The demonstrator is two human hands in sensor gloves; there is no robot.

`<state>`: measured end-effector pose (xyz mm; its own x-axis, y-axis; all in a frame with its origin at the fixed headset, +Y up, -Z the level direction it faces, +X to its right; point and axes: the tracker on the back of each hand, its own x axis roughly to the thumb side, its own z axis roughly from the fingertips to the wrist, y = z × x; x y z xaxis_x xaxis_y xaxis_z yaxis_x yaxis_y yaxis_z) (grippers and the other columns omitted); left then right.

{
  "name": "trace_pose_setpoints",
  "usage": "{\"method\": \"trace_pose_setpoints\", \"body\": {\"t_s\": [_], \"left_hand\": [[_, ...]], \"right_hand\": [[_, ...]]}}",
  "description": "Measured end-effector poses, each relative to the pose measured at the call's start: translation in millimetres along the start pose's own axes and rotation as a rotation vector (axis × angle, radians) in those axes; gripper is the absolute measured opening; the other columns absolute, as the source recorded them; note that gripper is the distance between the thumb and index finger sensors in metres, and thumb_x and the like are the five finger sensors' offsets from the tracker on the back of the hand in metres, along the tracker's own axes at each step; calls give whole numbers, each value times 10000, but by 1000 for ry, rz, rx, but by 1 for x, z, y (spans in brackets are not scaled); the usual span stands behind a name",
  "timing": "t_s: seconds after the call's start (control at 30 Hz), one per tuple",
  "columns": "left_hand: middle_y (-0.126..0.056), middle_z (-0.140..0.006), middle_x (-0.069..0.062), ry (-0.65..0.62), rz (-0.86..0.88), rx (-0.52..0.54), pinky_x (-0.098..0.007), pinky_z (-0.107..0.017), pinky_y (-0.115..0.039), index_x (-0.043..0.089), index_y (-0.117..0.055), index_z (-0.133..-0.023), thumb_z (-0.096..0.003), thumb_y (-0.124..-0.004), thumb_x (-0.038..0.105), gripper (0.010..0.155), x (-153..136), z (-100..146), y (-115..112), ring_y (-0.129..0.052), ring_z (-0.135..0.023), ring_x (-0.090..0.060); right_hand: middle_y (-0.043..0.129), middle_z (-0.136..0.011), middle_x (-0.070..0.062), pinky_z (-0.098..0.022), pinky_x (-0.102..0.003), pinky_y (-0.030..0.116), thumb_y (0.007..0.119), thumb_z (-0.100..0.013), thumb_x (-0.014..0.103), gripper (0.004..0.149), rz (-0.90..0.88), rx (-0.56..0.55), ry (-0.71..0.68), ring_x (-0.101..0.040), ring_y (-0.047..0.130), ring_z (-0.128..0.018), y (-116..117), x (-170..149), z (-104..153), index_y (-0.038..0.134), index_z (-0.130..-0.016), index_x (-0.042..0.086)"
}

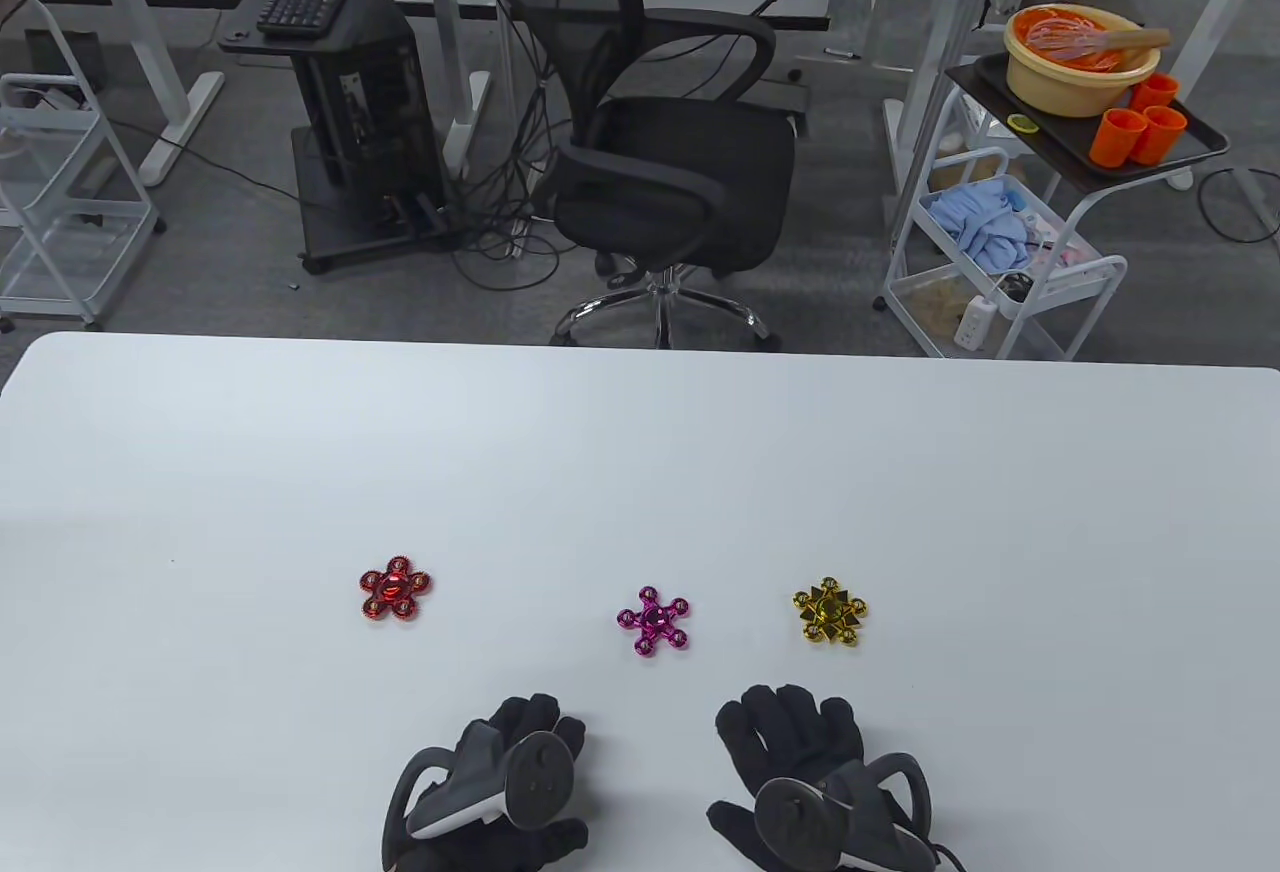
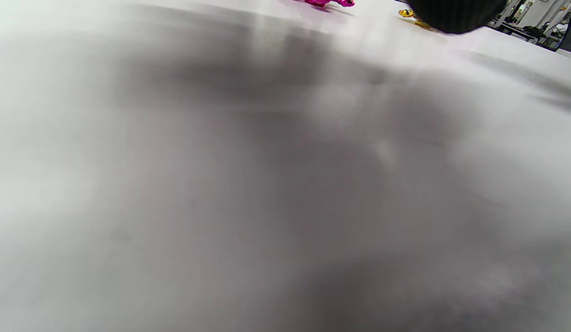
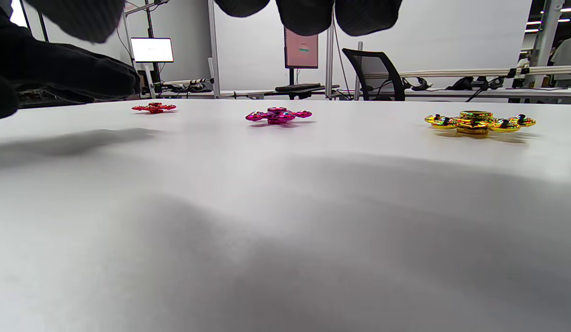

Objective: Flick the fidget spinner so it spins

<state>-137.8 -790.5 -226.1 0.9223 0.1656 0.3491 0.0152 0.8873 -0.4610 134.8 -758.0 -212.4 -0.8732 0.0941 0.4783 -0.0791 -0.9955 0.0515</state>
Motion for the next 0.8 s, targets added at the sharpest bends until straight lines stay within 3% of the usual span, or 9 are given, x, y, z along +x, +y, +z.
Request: {"method": "trace_pose_setpoints", "body": {"t_s": [0.8], "left_hand": [[0, -1080, -109, 9, -27, 36, -624, -733, -217, 228, -166, -1004, -415, -606, 582, 816, 2, 3, 1, -126, -1036, -386]], "right_hand": [[314, -1126, -208, -693, -751, 306, 644, -491, 598, 767, 11, -4, 5, -555, 371, -996, -2, 1, 2, 331, -1054, 181]]}}
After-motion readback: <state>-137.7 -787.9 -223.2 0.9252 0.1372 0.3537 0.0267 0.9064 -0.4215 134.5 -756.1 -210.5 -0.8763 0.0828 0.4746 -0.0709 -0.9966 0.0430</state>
